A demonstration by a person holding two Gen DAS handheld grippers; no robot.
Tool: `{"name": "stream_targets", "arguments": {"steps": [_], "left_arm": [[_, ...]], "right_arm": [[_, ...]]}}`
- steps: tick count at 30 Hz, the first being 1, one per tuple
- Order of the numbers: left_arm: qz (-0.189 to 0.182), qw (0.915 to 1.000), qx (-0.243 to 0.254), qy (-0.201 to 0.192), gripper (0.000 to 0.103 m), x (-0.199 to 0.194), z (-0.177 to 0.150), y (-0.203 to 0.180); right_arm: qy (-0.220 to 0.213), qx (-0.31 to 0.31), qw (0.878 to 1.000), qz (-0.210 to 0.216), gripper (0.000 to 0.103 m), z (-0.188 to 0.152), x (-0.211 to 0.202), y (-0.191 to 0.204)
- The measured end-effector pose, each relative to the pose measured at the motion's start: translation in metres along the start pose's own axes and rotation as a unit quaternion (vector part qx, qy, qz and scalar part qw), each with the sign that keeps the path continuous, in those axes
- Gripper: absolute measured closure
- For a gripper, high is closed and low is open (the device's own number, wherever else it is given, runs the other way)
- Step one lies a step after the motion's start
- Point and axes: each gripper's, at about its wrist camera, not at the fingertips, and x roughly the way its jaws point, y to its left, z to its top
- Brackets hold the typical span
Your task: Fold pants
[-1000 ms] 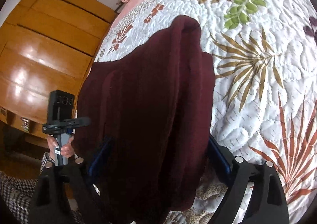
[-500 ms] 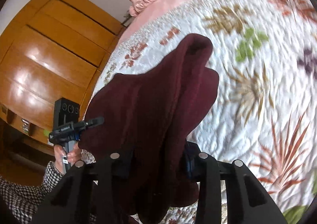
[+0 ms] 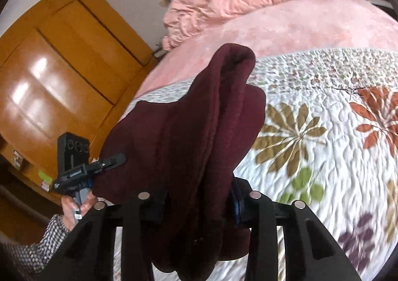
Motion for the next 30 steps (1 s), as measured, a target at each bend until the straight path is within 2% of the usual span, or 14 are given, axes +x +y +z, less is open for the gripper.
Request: {"name": "stream_targets", "arguments": {"steps": [2,4,5,7,9,10,11,13,15,17,22,26,28,30], "left_arm": [[0.032,0.9992,-0.009,0.023,0.066,0.023,0.009,0.013],[0.081,0.9952,-0.006,0.054,0.055,0.045,0.006,0.025],[0.094,0.9938,0.002,0.06,0.052,0.05,0.005,0.03],[0.098,0.9937,0.004,0.054,0.033,0.051,-0.001,0.039],[0.094,0.9942,0.012,0.051,0.029,0.05,-0.004,0.042],[0.098,0.9938,0.015,0.051,0.022,0.05,-0.002,0.04],[0.104,0.9931,0.02,0.051,0.019,0.046,-0.004,0.041],[0.137,0.9885,0.044,0.047,0.009,0.043,-0.008,0.034],[0.17,0.9823,0.068,0.039,0.004,0.028,-0.01,0.036],[0.197,0.977,0.074,0.031,0.003,0.02,-0.007,0.035],[0.223,0.9735,0.05,0.013,0.003,-0.014,-0.02,0.032],[0.272,0.9609,0.035,-0.037,0.003,-0.054,-0.037,0.016],[0.291,0.9539,0.055,-0.049,0.003,-0.066,-0.049,-0.006],[0.299,0.9493,0.092,-0.032,0.003,-0.063,-0.06,-0.031]], "right_arm": [[0.026,0.03,0.999,-0.011,0.064,0.003,0.029,-0.023],[0.059,0.046,0.996,-0.045,0.057,-0.002,0.053,-0.039],[0.063,0.044,0.995,-0.062,0.053,-0.007,0.06,-0.046],[0.045,0.066,0.996,-0.043,0.043,-0.013,0.058,-0.057],[0.037,0.085,0.995,-0.038,0.03,-0.018,0.054,-0.065],[0.033,0.085,0.995,-0.046,0.021,-0.02,0.052,-0.067],[0.029,0.085,0.994,-0.058,0.016,-0.022,0.049,-0.067],[0.018,0.086,0.994,-0.069,0.014,-0.029,0.039,-0.064],[0.009,0.09,0.992,-0.091,0.003,-0.033,0.027,-0.064],[-0.001,0.084,0.989,-0.123,0.004,-0.043,0.015,-0.059],[-0.026,0.073,0.983,-0.166,0.004,-0.063,-0.013,-0.036],[-0.032,0.038,0.977,-0.209,0.004,-0.084,-0.04,-0.001],[-0.024,0.017,0.974,-0.223,0.004,-0.096,-0.046,0.022],[-0.008,0.005,0.97,-0.245,0.004,-0.108,-0.048,0.041]]}}
